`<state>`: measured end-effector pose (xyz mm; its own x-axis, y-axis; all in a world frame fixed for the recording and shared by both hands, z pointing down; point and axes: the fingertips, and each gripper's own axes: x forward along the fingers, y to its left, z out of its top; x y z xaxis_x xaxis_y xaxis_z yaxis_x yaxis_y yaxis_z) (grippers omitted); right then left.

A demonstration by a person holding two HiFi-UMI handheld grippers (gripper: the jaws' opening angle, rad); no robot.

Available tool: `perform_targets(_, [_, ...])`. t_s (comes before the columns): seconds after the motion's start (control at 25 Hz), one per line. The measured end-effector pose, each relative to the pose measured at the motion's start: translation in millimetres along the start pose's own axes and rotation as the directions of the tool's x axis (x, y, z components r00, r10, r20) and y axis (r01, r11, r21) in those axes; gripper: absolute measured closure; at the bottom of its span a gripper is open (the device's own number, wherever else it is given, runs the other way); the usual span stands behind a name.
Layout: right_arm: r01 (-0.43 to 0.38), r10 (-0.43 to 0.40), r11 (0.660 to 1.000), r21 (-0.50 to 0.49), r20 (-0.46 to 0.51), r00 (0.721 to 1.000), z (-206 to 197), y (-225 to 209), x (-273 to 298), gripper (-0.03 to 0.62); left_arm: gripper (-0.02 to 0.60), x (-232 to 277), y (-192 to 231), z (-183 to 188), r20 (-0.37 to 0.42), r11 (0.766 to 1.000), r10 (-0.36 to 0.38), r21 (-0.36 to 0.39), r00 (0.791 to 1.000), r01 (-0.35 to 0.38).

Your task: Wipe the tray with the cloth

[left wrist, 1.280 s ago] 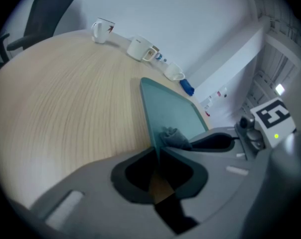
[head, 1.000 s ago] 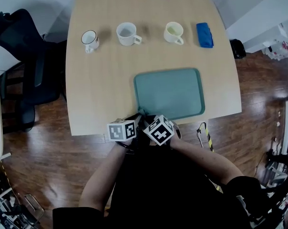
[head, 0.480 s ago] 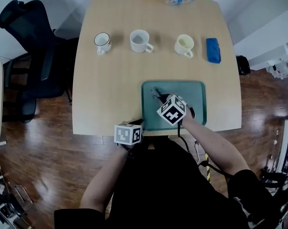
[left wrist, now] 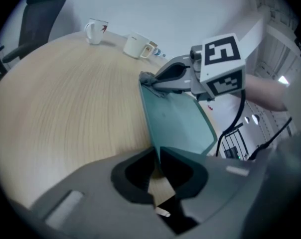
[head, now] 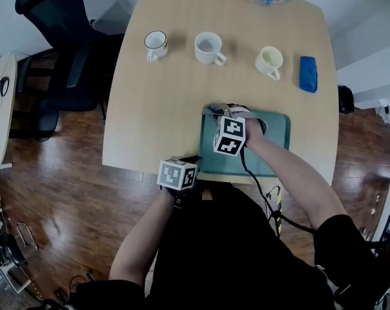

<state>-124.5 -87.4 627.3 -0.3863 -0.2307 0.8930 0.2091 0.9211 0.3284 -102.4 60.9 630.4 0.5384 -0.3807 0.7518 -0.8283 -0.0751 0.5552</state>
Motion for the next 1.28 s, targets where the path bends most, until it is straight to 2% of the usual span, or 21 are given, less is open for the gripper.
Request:
perform_targets(0.08, [-0.040, 0.040, 0.999, -0.017, 0.027, 0.999, 7, 15, -5, 0.568, 0.540, 0, 1, 0, 0.004, 1.000, 0.002, -0.007, 1.000, -0.002])
perform_targets(0.16, [-0.115, 0.116, 0.993, -0.025, 0.049, 0.992, 11, 41, -13, 0.568, 0.541, 0, 2, -1, 0.007, 1.000, 0.006, -0.013, 1.000, -0.006])
perform_targets(0.28, [-0.230, 0.234, 0.971, -0.059, 0.067, 0.970, 14, 89, -29, 0.568, 0.541, -2, 4, -1, 0.014, 1.000, 0.019, -0.025, 1.000, -0.019])
perform_targets(0.44, [-0.344, 0.352, 0.935, -0.090, 0.084, 0.932, 13, 146, -51, 0.568, 0.543, -2, 3, -1, 0.019, 1.000, 0.022, -0.023, 1.000, -0.021])
perform_targets(0.56, [-0.399, 0.408, 0.912, -0.099, 0.100, 0.907, 11, 175, -61, 0.568, 0.543, -1, 4, -1, 0.023, 0.999, 0.025, -0.026, 0.999, -0.024])
perform_targets(0.68, [-0.419, 0.428, 0.903, -0.090, 0.120, 0.896, 10, 183, -64, 0.568, 0.543, -1, 5, -1, 0.031, 0.999, 0.026, -0.037, 0.999, -0.025])
perform_targets(0.76, [-0.418, 0.424, 0.905, -0.075, 0.125, 0.897, 6, 177, -63, 0.568, 0.543, -1, 5, -1, 0.038, 0.999, 0.029, -0.041, 0.999, -0.027])
perform_targets(0.84, [-0.389, 0.394, 0.919, -0.063, 0.124, 0.911, 1, 163, -60, 0.568, 0.545, -1, 4, -1, 0.040, 0.999, 0.034, -0.041, 0.999, -0.032])
perform_targets(0.96, [-0.280, 0.283, 0.959, -0.043, 0.110, 0.953, -12, 118, -49, 0.568, 0.545, -1, 3, -1, 0.044, 0.999, 0.038, -0.039, 0.998, -0.037])
perform_targets(1.08, [-0.155, 0.154, 0.988, 0.016, 0.078, 0.985, -31, 54, -32, 0.568, 0.545, -1, 2, 0, 0.044, 0.998, 0.036, -0.045, 0.998, -0.034])
perform_targets(1.2, [-0.069, 0.068, 0.995, 0.067, 0.030, 0.997, -49, 0, -18, 0.568, 0.545, -1, 2, 0, 0.040, 0.999, 0.033, -0.041, 0.999, -0.031])
perform_targets(1.28, [-0.060, 0.059, 0.996, 0.067, 0.019, 0.998, -53, -15, -15, 0.568, 0.545, -2, 2, 1, 0.040, 0.999, 0.034, -0.040, 0.999, -0.032])
